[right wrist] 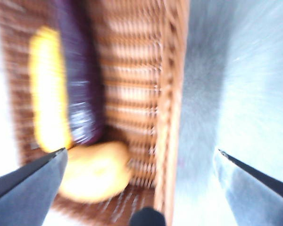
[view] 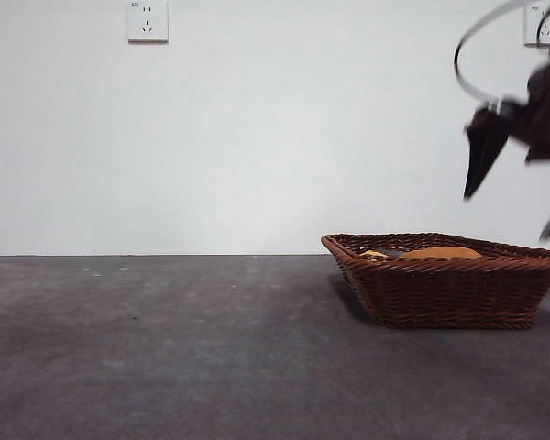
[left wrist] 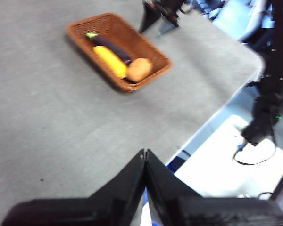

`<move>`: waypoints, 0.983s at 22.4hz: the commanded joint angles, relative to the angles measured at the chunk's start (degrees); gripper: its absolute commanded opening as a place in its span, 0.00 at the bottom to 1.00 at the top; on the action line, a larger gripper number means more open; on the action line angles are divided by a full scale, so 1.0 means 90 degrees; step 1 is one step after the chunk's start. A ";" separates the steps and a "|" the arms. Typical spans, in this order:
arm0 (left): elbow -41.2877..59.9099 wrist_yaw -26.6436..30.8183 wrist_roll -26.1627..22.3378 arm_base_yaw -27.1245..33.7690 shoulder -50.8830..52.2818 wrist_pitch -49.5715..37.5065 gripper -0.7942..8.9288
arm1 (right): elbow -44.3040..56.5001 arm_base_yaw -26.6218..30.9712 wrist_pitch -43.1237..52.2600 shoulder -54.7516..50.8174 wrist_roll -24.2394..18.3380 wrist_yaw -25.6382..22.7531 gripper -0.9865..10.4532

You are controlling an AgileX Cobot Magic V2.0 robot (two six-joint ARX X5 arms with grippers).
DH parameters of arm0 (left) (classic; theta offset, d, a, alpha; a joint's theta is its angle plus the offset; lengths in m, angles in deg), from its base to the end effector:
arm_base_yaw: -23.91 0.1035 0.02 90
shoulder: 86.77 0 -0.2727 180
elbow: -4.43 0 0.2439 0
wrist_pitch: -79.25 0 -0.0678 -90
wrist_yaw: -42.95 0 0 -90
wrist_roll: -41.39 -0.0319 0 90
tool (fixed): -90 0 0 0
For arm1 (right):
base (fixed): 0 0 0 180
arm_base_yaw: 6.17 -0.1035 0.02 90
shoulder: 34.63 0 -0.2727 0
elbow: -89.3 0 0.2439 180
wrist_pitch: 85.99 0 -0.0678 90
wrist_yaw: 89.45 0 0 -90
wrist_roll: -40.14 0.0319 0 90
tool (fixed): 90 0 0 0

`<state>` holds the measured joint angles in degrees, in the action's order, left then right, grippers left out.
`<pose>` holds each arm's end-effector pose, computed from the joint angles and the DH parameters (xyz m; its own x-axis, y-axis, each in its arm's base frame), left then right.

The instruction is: Help me put the vegetables on the table into the basket

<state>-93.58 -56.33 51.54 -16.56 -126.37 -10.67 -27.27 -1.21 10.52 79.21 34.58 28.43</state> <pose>0.0135 -0.0183 0.4330 0.5343 -0.6678 -0.5182 0.6629 0.7114 -0.2333 0.3891 -0.0188 0.2698 0.1818 0.4536 -0.8725 -0.0937 0.8912 0.4438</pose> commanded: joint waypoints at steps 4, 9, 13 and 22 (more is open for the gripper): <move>0.0053 -0.0012 0.0029 -0.0010 -0.0010 -0.0022 0.08 | -0.0024 -0.0124 -0.0345 -0.1962 0.0170 -0.0503 0.53; 0.0053 -0.0015 -0.0090 -0.0010 -0.0049 -0.0022 0.08 | -0.0024 -0.0267 -0.0537 -0.3976 0.0447 -0.1392 0.08; 0.0053 0.0253 -0.0180 -0.0010 -0.0061 -0.0024 0.08 | -0.0024 -0.0262 -0.0979 -0.5489 0.0452 -0.1392 0.09; 0.0049 0.0440 -0.0182 -0.0010 -0.0306 -0.0024 0.08 | -0.0027 -0.0262 -0.0848 -0.6523 0.0435 -0.1389 0.09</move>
<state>-93.55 -52.35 50.43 -16.56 -129.23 -10.67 -27.99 -3.55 2.34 20.53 38.25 15.95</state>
